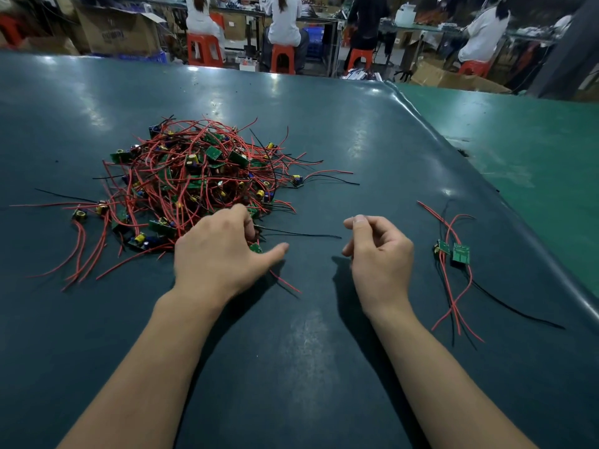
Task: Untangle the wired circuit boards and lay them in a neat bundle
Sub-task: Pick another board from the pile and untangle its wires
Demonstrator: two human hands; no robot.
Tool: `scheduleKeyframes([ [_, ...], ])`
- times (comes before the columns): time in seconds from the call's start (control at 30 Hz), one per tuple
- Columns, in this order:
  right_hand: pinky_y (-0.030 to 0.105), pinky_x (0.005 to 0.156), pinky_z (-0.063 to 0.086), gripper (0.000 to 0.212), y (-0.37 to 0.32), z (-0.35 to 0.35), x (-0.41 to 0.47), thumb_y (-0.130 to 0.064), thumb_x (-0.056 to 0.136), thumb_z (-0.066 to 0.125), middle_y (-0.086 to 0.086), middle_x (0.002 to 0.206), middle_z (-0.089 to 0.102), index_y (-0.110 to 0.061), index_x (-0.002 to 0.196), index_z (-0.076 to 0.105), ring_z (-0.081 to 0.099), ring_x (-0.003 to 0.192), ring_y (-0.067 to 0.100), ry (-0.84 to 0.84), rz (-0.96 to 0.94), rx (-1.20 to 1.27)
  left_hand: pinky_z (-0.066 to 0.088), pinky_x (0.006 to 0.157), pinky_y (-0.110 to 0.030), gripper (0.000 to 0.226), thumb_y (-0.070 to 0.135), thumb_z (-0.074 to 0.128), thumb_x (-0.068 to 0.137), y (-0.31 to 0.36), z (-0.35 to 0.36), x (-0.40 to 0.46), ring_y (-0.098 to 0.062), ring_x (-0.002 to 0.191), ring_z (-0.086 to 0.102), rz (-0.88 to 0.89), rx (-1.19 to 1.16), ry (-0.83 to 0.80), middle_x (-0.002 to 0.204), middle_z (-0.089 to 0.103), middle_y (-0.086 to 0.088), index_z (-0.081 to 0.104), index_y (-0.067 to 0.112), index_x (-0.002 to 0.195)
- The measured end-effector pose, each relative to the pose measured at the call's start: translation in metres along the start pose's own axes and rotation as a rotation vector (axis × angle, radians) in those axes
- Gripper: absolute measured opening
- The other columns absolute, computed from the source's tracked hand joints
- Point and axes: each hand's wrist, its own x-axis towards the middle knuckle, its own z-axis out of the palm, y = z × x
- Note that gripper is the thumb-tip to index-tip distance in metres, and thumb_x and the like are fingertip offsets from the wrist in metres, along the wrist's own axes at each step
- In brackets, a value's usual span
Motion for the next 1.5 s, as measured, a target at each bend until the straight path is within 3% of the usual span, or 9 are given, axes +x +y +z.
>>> scheduleKeyframes([
  [0.1,0.028,0.054,0.039,0.024,0.001,-0.001,0.003,-0.021,0.096,0.055,-0.005,0.049,0.059,-0.022,0.076,0.068,0.048,0.045,0.008,0.015,0.045,0.034,0.036,0.067,-0.031,0.028,0.049,0.062,0.081,0.002,0.002,-0.002,-0.023,0.090,0.057,-0.005,0.019,-0.093,0.094,0.055,0.003,0.059,0.025,0.094],
  [0.2,0.028,0.054,0.040,0.024,0.002,-0.001,0.002,-0.024,0.095,0.055,-0.005,0.049,0.059,-0.022,0.075,0.068,0.049,0.046,0.008,0.013,0.037,0.040,0.046,0.072,-0.036,0.014,0.031,0.062,0.087,0.006,0.001,0.000,-0.029,0.090,0.061,-0.030,-0.076,0.004,0.096,0.066,-0.002,0.067,0.021,0.095],
  [0.4,0.023,0.053,0.038,0.024,0.003,-0.001,0.004,-0.022,0.095,0.056,-0.005,0.049,0.059,-0.021,0.074,0.068,0.047,0.043,0.002,0.010,0.035,0.044,0.048,0.078,-0.038,0.012,0.018,0.072,0.090,0.015,-0.015,-0.002,-0.024,0.086,0.058,0.416,-0.418,0.633,0.096,0.068,0.004,0.072,0.008,0.096],
  [0.47,0.022,0.052,0.038,0.024,0.000,-0.001,0.003,-0.021,0.095,0.056,-0.005,0.049,0.059,-0.021,0.075,0.068,0.047,0.044,0.003,-0.006,0.031,0.044,0.049,0.077,-0.041,0.016,0.015,0.077,0.086,0.021,-0.015,-0.007,-0.025,0.088,0.060,0.585,-0.511,0.683,0.101,0.067,0.001,0.071,0.006,0.098],
  [0.63,0.019,0.043,0.036,0.018,-0.007,0.000,-0.004,-0.022,0.097,0.059,-0.001,0.055,0.059,-0.011,0.087,0.069,0.045,0.041,0.009,-0.195,-0.009,0.182,0.053,0.076,-0.028,0.032,0.004,0.079,0.081,0.041,-0.002,-0.018,-0.015,0.086,0.063,0.635,-0.788,0.531,0.102,0.064,-0.008,0.064,0.005,0.110],
  [0.77,0.018,0.036,0.036,0.029,-0.013,0.003,-0.011,-0.039,0.087,0.057,-0.001,0.074,0.067,-0.016,0.101,0.066,0.053,0.046,0.013,-0.372,0.013,0.356,0.055,0.078,-0.025,0.033,0.009,0.077,0.081,0.050,0.010,-0.021,-0.013,0.085,0.069,0.275,-1.140,0.323,0.098,0.068,-0.003,0.064,0.018,0.110],
  [0.9,0.015,0.045,0.045,0.007,-0.012,0.002,-0.009,-0.014,0.093,0.063,-0.007,0.066,0.068,-0.016,0.091,0.069,0.059,0.054,0.004,-0.319,-0.034,0.271,0.058,0.071,-0.029,0.015,0.012,0.077,0.075,0.051,0.021,-0.015,-0.012,0.072,0.071,-0.118,-1.312,-0.058,0.080,0.075,0.003,0.072,0.017,0.087],
  [1.2,0.019,0.043,0.046,0.015,-0.012,0.002,0.001,-0.015,0.090,0.068,0.002,0.067,0.070,-0.006,0.078,0.072,0.060,0.050,0.010,-0.186,0.226,0.437,0.059,0.061,-0.027,0.009,0.010,0.056,0.095,0.047,0.020,-0.003,-0.022,0.067,0.071,-0.505,-1.777,-0.194,0.082,0.073,-0.011,0.061,0.002,0.094],
  [1.5,0.022,0.050,0.051,0.009,-0.012,0.000,0.001,-0.006,0.084,0.071,0.004,0.077,0.073,-0.013,0.080,0.075,0.066,0.064,0.013,-0.258,0.280,0.554,0.058,0.077,-0.027,0.026,0.013,0.070,0.071,0.052,0.022,-0.009,-0.020,0.086,0.071,-0.290,-1.670,-0.281,0.092,0.075,-0.009,0.069,0.007,0.096],
])
